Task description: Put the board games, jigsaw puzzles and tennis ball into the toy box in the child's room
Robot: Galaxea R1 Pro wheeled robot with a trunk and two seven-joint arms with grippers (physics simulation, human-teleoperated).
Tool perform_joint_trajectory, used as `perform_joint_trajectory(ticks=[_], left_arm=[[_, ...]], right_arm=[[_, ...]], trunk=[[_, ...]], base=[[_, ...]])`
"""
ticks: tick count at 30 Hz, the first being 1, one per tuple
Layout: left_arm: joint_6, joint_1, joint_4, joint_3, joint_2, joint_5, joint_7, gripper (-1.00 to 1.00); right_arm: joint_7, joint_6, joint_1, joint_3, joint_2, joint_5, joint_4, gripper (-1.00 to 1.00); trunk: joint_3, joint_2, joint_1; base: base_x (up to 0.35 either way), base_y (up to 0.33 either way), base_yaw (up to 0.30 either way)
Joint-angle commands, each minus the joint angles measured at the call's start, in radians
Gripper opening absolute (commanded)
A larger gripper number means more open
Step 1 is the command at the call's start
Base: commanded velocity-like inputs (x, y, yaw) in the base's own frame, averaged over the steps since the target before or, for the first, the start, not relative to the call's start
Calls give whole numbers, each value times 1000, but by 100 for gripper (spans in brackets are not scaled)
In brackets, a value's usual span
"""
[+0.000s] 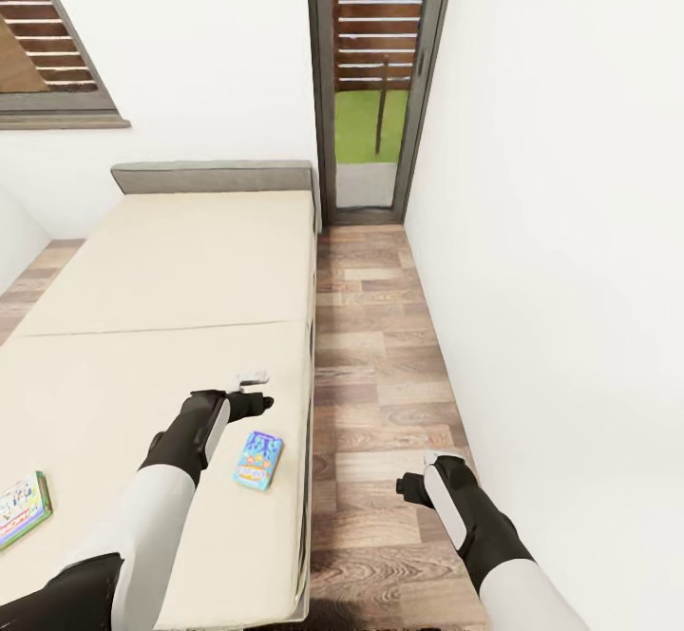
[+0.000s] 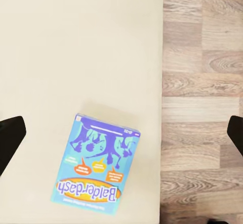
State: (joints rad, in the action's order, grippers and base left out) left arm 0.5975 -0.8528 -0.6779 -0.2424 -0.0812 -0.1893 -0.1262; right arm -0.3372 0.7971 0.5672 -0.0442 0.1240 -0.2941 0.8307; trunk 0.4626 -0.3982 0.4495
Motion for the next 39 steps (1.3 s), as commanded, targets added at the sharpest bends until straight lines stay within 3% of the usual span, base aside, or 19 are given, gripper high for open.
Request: perform_joint_trajectory(ticks=[1,14,22,29,34,39], left_arm=[[3,-1,-2,-7,-2,-9,0,100],[-12,-3,-2,-8,-1,-6,38,100],[-14,-3,-2,-8,-2,-6,39,100],[-15,-3,-2,-7,-2,-6,39,100],[-15,-3,-2,-7,-5,-6,39,100],[-15,-3,-2,-7,-10,-6,39,100]], right_arm=[[-10,3,0,-2,2,-10,1,100],[-11,4,0,-6,8,-10,6,100],[-11,6,0,-6,8,-10,128,100],[-11,-19,-1,-4,9,-11,126,100],[-11,36,-2,-10,9,-12,259,100],[-9,77,-2,-7,8,-13,312,100]], trunk=[[3,-2,0],[25,-2,0],[38,-2,0],[49,-2,0],[57,-2,0],[66,-2,0]], base=[[0,0,0],[0,0,0],[0,0,0],[0,0,0],[0,0,0],[0,0,0]])
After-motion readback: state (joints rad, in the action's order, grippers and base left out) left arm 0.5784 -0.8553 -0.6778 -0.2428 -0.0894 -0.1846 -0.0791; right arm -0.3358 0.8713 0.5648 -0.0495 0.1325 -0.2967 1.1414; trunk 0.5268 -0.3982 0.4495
